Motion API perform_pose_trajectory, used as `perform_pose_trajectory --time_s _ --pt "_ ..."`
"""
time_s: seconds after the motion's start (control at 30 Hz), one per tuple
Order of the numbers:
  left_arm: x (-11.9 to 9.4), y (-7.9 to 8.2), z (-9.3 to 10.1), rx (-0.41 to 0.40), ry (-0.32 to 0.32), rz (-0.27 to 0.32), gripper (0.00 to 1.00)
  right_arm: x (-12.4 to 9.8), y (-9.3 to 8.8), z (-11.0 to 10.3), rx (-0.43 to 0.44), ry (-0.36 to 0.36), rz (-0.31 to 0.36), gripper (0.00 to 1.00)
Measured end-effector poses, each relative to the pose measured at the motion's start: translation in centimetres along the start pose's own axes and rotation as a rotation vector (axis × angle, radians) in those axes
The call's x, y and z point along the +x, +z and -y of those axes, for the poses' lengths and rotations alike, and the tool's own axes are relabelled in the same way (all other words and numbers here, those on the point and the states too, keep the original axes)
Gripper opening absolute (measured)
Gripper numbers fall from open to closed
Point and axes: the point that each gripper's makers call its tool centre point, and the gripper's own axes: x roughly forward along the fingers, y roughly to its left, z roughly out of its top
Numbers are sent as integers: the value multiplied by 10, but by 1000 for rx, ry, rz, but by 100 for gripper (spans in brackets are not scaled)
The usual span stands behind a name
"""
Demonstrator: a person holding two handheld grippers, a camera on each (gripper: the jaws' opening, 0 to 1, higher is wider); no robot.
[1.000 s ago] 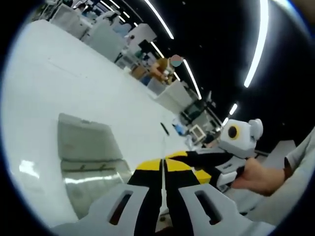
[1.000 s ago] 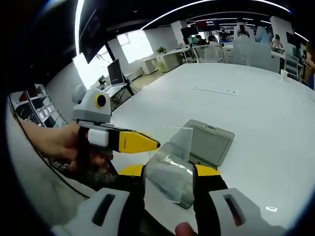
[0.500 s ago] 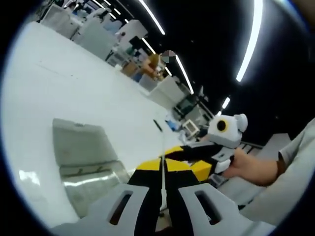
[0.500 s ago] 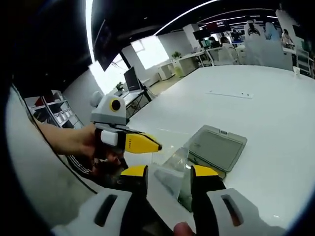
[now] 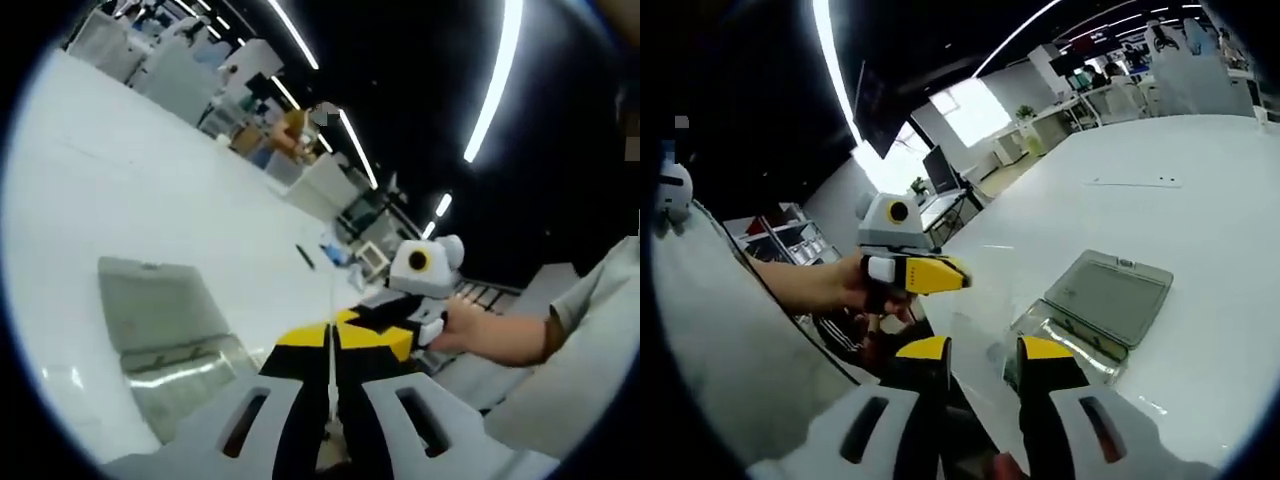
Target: Insert the divider into the dual guide fixture by aligning both edges with the guide slots and pushing it downward to the bottom, including one-sided entry, uneven engagement, binding, and posture correction.
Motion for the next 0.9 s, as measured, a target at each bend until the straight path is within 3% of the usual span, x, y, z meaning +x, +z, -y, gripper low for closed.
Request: perform_pose_trajectory --time_s 0.23,0.9 --pt "-1 3 8 7 -40 -10 0 -2 10 -8 18 80 41 18" --pt "-2 7 27 12 -130 -13 0 -5 16 -24 67 252 75 11"
